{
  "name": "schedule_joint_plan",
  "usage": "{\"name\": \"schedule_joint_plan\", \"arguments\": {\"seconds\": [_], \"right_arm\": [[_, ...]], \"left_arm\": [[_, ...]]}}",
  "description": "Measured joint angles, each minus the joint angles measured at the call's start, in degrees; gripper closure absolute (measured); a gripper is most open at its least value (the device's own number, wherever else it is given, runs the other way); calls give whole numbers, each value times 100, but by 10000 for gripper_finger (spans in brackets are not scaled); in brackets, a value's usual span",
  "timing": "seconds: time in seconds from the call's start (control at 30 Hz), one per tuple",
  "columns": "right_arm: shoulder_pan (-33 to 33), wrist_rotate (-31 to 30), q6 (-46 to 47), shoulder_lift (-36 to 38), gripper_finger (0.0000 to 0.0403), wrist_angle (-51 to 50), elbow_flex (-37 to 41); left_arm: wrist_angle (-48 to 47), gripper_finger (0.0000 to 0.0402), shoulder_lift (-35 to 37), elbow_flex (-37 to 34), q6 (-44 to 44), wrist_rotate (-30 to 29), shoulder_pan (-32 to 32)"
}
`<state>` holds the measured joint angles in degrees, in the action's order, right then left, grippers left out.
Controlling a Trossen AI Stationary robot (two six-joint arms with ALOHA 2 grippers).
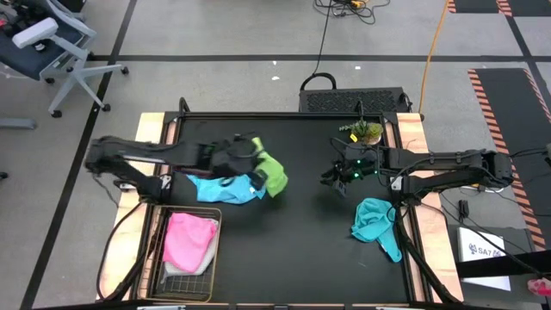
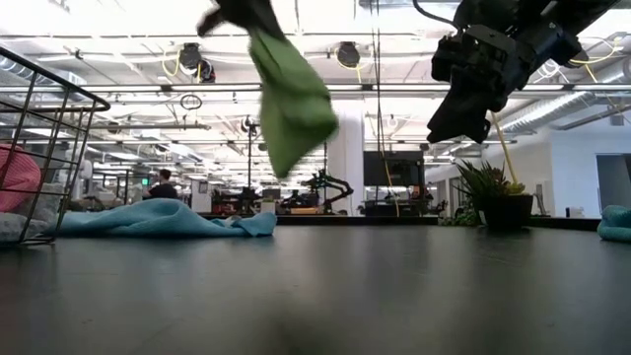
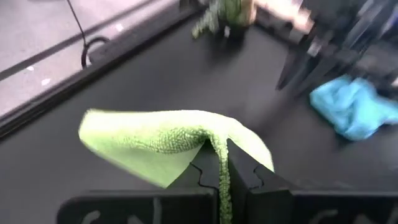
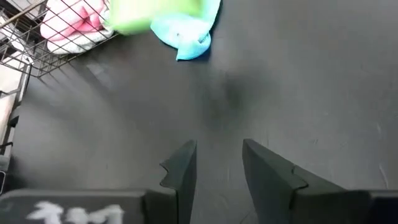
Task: Fold microfiber towels
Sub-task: Put the folded green microfiber cloth into the wire basket
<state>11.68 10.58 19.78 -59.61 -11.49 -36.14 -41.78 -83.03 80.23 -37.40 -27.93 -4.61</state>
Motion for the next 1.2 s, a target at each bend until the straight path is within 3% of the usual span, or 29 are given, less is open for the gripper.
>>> {"name": "schedule_joint_plan", "arguments": {"seconds": [0.2, 0.33, 0.57, 0.77, 0.9, 1.2], "right_arm": [[0, 1, -15, 0, 281, 16, 0], [0, -2, -15, 0, 281, 11, 0], [0, -12, 81, 0, 281, 25, 0], [1, -21, 202, 0, 281, 31, 0], [0, -39, 204, 0, 281, 51, 0], [2, -45, 204, 0, 281, 51, 0]], "left_arm": [[-841, 401, 1128, 0, -1339, -543, -757], [-1261, 401, 1669, 2, -1989, -588, -1285], [-2412, 401, 2203, 2, -3445, 416, -1972], [-3115, 401, 2146, 2, -4344, 2288, -2593], [-3087, 401, 2083, 1, -5155, 3064, -2881], [-3004, 401, 2075, 0, -6385, 3308, -3340]]}}
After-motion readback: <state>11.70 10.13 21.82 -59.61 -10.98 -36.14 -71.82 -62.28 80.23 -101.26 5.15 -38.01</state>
